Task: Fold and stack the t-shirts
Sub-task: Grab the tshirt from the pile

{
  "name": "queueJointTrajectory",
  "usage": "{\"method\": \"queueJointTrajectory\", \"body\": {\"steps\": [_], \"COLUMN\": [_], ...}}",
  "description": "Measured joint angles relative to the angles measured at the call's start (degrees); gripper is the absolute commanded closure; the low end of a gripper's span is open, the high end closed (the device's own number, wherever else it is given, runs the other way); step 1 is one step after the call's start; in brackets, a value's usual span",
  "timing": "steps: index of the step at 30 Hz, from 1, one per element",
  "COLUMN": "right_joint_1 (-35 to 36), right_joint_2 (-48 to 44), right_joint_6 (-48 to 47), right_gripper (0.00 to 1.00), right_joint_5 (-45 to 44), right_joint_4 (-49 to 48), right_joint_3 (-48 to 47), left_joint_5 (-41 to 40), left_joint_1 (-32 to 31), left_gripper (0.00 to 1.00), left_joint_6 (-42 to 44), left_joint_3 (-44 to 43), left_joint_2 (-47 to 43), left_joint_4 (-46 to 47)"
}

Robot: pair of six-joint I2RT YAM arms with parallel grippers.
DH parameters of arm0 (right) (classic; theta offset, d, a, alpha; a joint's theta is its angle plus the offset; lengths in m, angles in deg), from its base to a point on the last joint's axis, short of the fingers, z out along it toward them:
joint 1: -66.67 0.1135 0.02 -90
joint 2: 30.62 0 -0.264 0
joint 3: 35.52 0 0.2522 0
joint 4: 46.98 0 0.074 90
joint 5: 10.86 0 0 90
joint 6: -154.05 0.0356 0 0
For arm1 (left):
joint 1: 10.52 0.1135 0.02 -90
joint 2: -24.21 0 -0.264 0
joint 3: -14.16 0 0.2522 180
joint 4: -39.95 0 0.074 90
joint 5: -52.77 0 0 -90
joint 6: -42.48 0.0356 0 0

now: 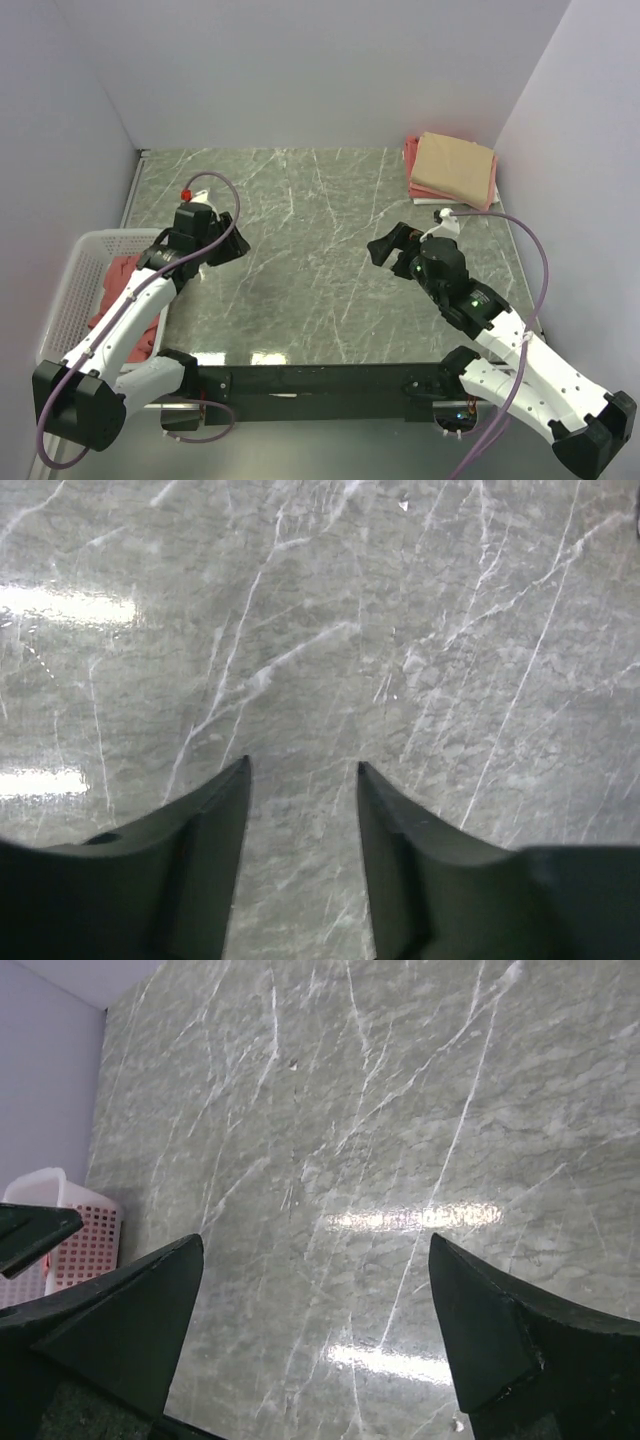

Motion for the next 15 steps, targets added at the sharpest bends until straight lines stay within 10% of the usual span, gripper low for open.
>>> {"method": "queueJointTrajectory", "body": {"steps": [15], "right_joint_1": [0.0], "right_joint_2": [-2.3], "right_joint_6": [0.0], "right_gripper": [0.00], "right_joint_5": [-2.1], "right_joint_4": [5.4], "right_joint_3": [-1.1], "left_joint_5": [-16.0], "left_joint_1": [16.7], "left_gripper": [0.05], "left_joint_6": [-12.4], "left_joint_3": [-17.1], "left_joint_2": [5.9], "left_joint_4": [-12.1]}}
